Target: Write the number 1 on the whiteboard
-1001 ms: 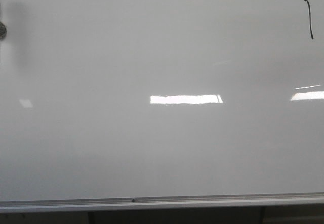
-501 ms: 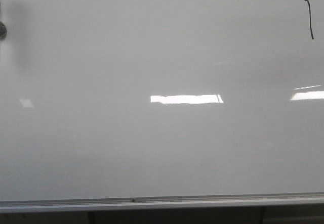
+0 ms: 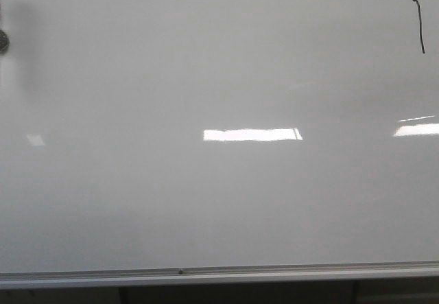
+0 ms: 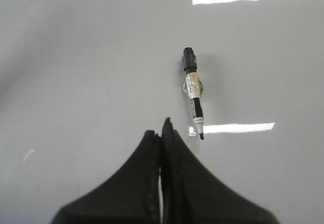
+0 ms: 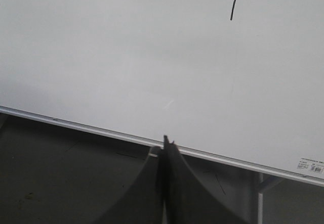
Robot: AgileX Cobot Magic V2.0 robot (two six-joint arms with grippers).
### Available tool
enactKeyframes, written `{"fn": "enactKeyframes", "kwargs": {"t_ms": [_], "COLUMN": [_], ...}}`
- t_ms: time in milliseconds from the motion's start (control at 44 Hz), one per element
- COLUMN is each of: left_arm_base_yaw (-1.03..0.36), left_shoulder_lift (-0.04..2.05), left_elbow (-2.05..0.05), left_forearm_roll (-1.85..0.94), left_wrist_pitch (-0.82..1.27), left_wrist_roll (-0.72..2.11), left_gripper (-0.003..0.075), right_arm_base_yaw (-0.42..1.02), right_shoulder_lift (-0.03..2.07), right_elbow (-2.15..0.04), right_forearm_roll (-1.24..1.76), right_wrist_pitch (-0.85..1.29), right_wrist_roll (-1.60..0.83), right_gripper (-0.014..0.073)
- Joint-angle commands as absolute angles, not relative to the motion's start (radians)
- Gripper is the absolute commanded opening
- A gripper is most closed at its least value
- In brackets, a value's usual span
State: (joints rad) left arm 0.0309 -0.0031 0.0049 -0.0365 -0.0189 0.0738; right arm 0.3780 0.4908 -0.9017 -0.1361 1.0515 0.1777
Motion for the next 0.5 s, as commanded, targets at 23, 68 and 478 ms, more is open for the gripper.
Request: {"fn": "enactKeyframes", "kwargs": {"t_ms": [23,68,478], "left_arm_base_yaw": [0.023,0.023,0.023], "left_shoulder_lift": [-0.024,-0.024,-0.024], "left_elbow": [0.028,0.028,0.028], "left_forearm_roll": [-0.046,-0.046,-0.046], "left_wrist_pitch": [-0.106,-0.106,-0.106], "left_wrist_roll": [0.072,0.072,0.072], "left_gripper": [-0.0019,-0.0019,-0.0019], "right_arm_base_yaw": [0.353,0.331,0.037], "right_shoulder_lift": [0.456,0.430,0.106], "right_elbow": [-0.893,-0.860,-0.356], "right_forearm_roll": [-0.158,-0.158,-0.089], "right_wrist_pitch": [0.977,0.949,0.370], "right_wrist_roll": [0.170,0.164,0.000], "right_gripper": [-0.0069,-0.0067,-0.0069]}}
